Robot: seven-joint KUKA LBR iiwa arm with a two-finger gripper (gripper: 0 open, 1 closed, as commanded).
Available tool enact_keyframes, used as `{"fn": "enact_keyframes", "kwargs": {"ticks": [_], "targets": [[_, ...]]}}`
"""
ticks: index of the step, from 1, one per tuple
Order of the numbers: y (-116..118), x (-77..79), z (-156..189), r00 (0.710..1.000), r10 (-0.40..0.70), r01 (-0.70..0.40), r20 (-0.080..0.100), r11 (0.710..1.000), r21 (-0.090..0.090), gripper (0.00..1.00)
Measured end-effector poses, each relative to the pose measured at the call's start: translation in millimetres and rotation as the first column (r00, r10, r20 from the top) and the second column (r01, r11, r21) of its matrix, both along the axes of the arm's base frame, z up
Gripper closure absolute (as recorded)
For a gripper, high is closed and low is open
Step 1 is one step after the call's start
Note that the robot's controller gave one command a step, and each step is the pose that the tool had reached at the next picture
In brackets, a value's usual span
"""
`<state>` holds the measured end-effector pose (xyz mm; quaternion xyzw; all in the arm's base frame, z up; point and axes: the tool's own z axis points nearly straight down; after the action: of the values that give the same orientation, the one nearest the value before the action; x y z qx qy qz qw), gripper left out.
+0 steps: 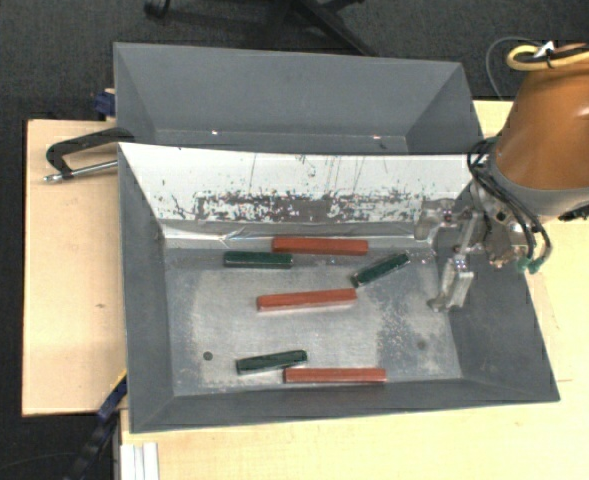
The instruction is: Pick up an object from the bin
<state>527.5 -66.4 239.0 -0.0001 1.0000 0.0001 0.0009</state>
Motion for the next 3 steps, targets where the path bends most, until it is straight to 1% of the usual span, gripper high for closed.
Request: {"fn": "enact_keyframes", "kwargs": {"ticks": [1, 2, 3], "targets": [[19, 14.4, -46, 0.989, 0.145, -0.145, 0.001, 0.989, 0.000, 0.00], [67, 38.1, -77, 0.991, 0.134, -0.134, 0.004, 0.991, 0.000, 0.00], [80, 22.5, -81, 1.000, -0.003, 0.003, -0.002, 1.000, 0.001, 0.00]]}}
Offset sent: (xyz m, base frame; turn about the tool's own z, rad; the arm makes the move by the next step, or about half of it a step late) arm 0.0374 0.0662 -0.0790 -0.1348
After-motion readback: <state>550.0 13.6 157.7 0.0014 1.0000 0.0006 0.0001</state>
